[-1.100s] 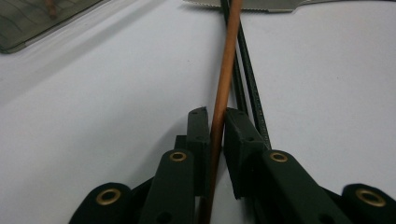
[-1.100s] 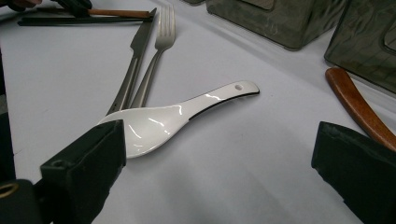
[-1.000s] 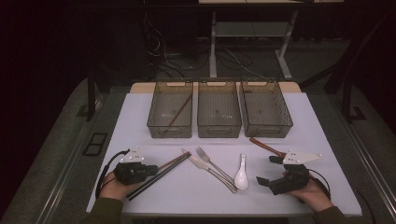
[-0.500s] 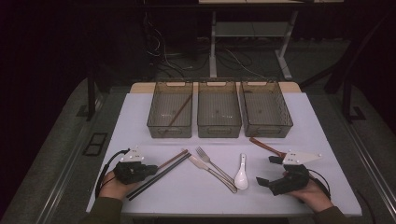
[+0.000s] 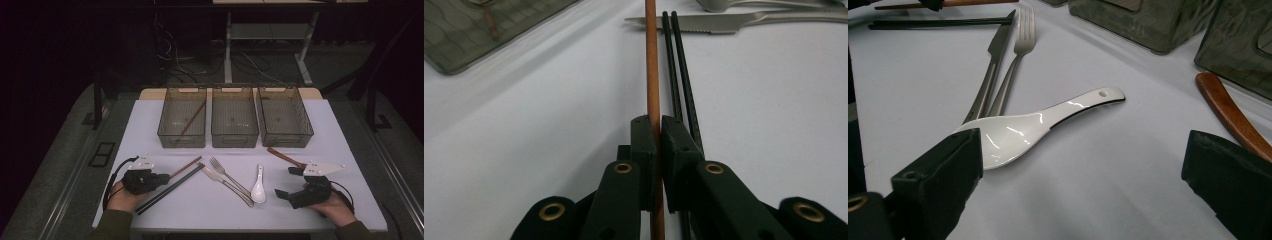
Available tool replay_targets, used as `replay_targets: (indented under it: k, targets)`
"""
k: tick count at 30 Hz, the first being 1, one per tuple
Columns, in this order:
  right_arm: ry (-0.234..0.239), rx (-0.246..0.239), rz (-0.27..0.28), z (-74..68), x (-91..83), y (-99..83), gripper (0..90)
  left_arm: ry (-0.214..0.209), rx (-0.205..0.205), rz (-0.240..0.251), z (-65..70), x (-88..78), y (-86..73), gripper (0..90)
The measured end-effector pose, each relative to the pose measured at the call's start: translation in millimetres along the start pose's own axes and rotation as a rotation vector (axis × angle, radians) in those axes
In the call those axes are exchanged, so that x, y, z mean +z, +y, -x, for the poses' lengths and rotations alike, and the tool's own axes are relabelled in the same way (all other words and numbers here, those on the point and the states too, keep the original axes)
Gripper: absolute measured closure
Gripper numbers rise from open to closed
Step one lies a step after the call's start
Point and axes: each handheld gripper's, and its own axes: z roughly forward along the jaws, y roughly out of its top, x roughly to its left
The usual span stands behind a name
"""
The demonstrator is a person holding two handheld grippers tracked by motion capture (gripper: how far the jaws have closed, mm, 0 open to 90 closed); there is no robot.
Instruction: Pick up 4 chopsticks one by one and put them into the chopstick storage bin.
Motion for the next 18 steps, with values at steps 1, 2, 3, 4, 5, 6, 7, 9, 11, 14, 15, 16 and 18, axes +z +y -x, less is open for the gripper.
replay_targets:
  k: [1,2,3,4,5,6,7,9,11,14,15,16,18]
  targets:
    - [-0.002,0.001,0.002,0.1,0.0,0.0,2.9,0.001,-0.003,0.004,0.4,-0.6,1.4,83.8]
    - [-0.003,0.003,0.003,0.0,0.0,-0.2,2.9,0.005,-0.015,0.008,1.6,-0.8,2.8,83.8]
    - [-0.005,0.004,0.001,-0.3,-0.1,-0.5,2.9,0.008,-0.013,0.008,1.7,-1.4,4.4,83.8]
    - [-0.007,0.002,-0.002,-0.4,-0.3,-0.8,2.9,0.009,-0.015,0.011,2.1,-1.4,6.1,83.8]
    - [-0.009,0.0,-0.001,-0.4,-0.7,-1.0,2.9,0.011,-0.023,0.018,3.3,-0.9,7.7,83.8]
    - [-0.011,0.001,0.0,-0.4,-1.3,-0.9,2.9,0.016,-0.022,0.016,3.9,-1.0,9.3,83.8]
    - [-0.013,0.004,0.005,-0.2,-1.9,-0.5,2.9,0.02,-0.02,0.014,4.2,-1.0,10.5,83.8]
    - [-0.016,0.005,0.012,0.7,-2.0,0.2,2.9,0.018,-0.025,0.016,5.1,-1.2,12.3,83.8]
    - [-0.02,0.01,0.012,1.5,-2.0,0.2,3.0,0.018,-0.03,0.015,6.1,-1.2,14.8,83.8]
    - [-0.022,0.014,0.015,2.7,-2.5,0.4,2.9,0.021,-0.036,0.024,7.4,-1.2,19.3,83.8]
    - [-0.023,0.012,0.015,3.0,-2.6,0.1,2.9,0.023,-0.041,0.031,7.7,-1.2,20.9,83.8]
    - [-0.024,0.013,0.015,3.0,-2.7,-0.5,2.9,0.025,-0.037,0.03,7.3,-1.4,22.7,83.8]
    - [-0.026,0.015,0.011,2.6,-3.6,-1.3,2.9,0.026,-0.043,0.038,7.5,-0.6,26.4,83.8]
